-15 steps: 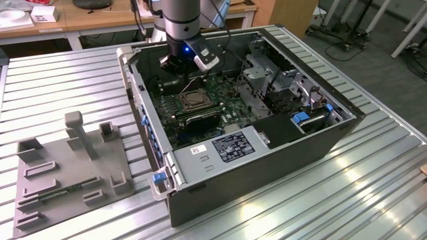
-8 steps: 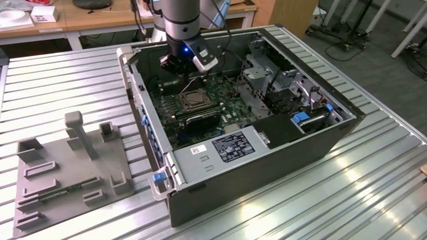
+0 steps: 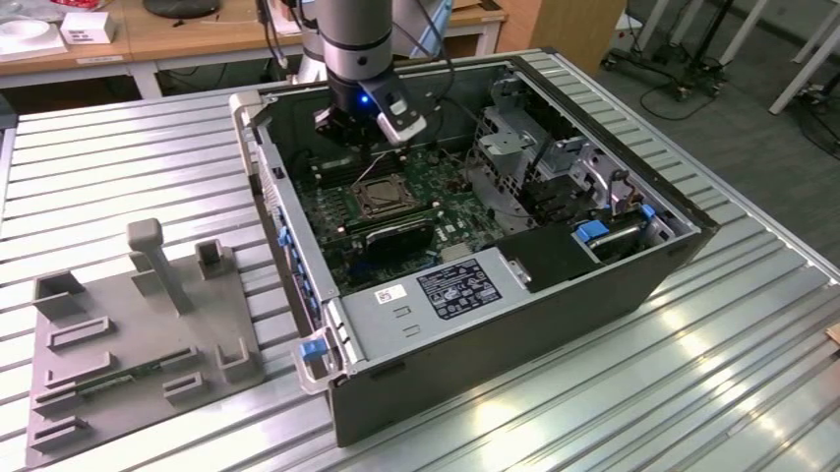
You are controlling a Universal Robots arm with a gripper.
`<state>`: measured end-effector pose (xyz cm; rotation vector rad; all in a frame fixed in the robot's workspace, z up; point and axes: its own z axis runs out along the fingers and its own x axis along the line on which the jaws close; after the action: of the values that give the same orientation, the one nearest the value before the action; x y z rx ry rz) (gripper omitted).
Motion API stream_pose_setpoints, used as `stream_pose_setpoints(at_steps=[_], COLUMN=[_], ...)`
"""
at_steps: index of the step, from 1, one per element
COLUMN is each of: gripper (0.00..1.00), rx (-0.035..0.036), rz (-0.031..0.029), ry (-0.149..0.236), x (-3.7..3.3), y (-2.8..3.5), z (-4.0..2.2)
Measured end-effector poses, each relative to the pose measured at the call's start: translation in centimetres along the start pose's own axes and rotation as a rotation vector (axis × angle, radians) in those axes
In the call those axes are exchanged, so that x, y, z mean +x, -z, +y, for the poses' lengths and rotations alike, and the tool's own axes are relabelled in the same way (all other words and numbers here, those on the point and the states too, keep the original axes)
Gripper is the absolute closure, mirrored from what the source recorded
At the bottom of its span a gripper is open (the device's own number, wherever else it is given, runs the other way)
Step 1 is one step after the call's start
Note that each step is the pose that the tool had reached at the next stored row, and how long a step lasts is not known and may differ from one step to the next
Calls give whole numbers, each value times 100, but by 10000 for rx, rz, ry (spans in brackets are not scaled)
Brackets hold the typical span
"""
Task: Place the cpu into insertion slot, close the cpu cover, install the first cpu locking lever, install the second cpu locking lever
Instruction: 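Install the first cpu locking lever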
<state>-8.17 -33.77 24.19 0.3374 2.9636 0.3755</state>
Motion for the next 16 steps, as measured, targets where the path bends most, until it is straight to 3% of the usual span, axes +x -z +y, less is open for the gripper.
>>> stream_pose_setpoints(at_steps=[6, 16], gripper=[89, 89], rx=[-55, -67], rz=[-18, -19], ry=[-129, -139], x=[7, 6], y=[-41, -55], z=[-1, 14])
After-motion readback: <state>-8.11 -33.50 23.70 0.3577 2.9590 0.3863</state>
